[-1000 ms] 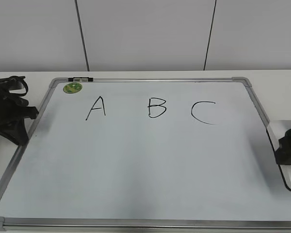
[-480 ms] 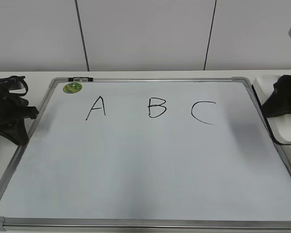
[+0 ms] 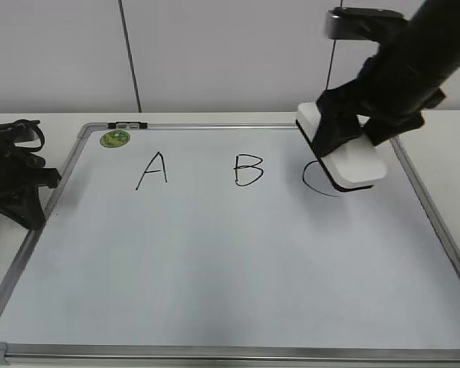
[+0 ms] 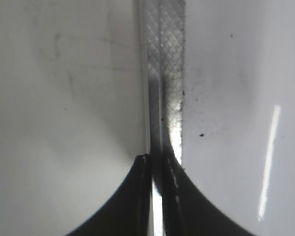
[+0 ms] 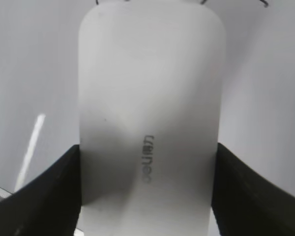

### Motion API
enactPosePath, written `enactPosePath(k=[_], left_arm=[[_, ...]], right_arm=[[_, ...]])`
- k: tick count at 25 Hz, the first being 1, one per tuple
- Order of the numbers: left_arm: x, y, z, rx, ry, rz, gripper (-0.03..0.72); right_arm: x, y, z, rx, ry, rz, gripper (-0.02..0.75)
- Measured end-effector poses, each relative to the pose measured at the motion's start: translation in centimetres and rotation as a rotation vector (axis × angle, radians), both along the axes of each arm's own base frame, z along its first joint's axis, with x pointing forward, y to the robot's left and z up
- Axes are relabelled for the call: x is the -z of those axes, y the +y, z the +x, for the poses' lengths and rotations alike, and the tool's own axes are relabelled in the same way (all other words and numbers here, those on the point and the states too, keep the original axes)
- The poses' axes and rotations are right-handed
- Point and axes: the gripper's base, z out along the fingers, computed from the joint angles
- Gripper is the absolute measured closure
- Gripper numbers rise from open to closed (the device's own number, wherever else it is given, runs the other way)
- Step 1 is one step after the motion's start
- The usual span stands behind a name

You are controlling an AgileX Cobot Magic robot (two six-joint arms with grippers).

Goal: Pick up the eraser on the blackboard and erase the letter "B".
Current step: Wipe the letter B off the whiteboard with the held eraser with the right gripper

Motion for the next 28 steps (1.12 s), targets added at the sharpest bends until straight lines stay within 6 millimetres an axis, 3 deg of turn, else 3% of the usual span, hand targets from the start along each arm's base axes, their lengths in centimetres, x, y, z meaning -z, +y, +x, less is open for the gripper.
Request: enactPosePath(k=[8,14,20,28], left_arm=[[0.0,0.0,0.0,0.0,0.003,-0.002,0.678],[0.0,0.0,0.0,-0.002,0.0,-0.003,0.678],[0.0,0.0,0.0,-0.002,0.0,-0.003,0.678],[0.0,0.0,0.0,-0.002,0.0,-0.004,0.678]], right_arm=[[0.9,4.5,5.7,-0.056,0.046,-0.006,0.198],[3.0,6.6,9.1,-0.083,0.087,-0.041,0.198],[5.5,8.5,11.4,-0.106,0.093,-0.055,0.198],[9.0,8.9,13.2,-0.11,0.111,-0.105,0.198]])
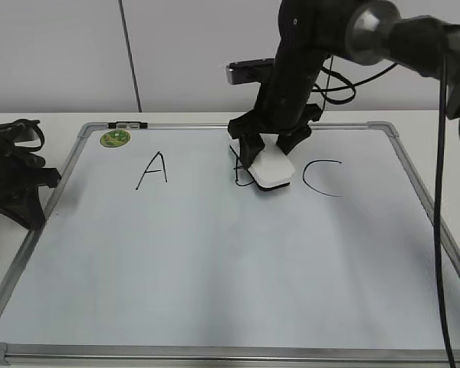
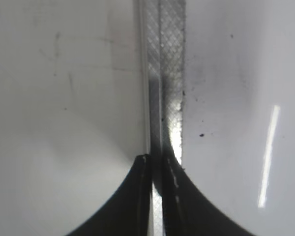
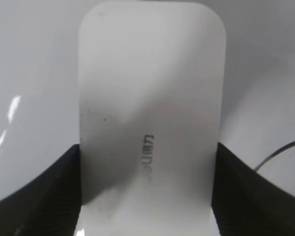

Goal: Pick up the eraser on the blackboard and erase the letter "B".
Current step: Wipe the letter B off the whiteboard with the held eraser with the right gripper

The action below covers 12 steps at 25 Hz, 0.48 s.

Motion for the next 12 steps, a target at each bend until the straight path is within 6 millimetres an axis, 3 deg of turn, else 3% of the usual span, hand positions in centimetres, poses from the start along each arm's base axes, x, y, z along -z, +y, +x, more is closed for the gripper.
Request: enactPosePath(k=[12], left_arm=[[0.0,0.0,0.0,0.0,0.001,0.0,0.678]], right_arm=[[2.7,-0.1,1.3,0.009,-0.043,-0.055,0.198]])
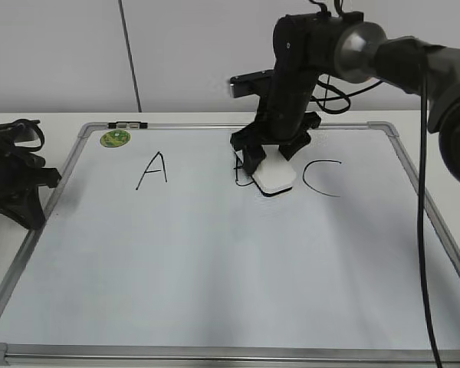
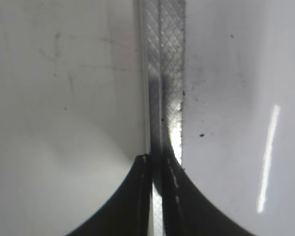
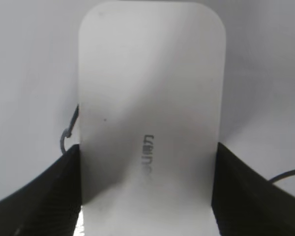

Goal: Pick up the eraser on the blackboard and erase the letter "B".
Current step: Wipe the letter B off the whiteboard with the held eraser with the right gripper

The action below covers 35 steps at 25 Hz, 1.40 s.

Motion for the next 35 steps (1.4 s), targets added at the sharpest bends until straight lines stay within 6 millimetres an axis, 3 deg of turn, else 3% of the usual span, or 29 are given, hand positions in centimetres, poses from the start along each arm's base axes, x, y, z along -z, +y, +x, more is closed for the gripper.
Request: enactPosePath(k=[20,35], left_arm=[[0.0,0.0,0.0,0.0,0.0,0.0,0.678],[0.0,0.0,0.0,0.0,-0.002,0.0,0.678]], right_arm=[[0.4,-0.2,1.4,-0.018,-0.15,-0.064,0.199],[1.5,2.0,0.7,-0.043,-0.121,-0.021,0.199]])
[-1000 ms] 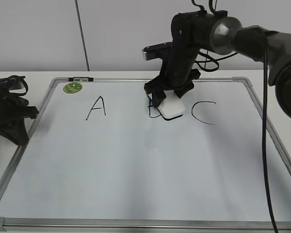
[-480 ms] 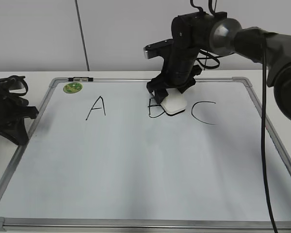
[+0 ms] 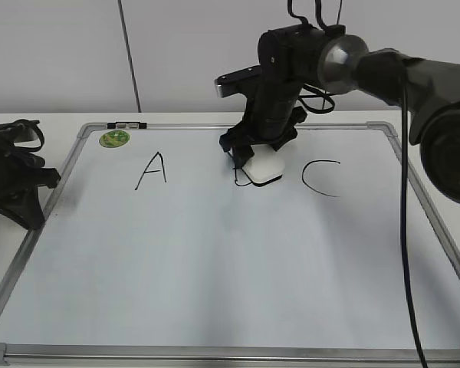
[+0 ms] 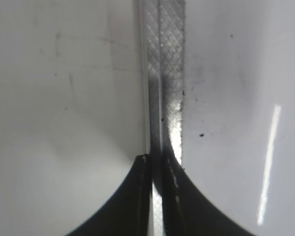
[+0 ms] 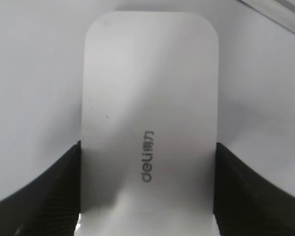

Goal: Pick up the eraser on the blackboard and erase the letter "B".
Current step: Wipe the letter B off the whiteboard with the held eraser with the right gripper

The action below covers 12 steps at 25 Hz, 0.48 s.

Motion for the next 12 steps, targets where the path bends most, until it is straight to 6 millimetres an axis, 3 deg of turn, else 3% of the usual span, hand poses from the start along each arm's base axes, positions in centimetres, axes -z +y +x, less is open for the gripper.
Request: enactPosePath(k=[9,12], left_arm=[[0.0,0.0,0.0,0.0,0.0,0.0,0.678],[0.0,0.0,0.0,0.0,0.0,0.0,0.678]], right_arm=[[0.2,4.8,-2.6,-0.101,0.013,-0.001,0.199],[0.2,5.5,-3.0,-0.117,0.014,-0.001,0.197]])
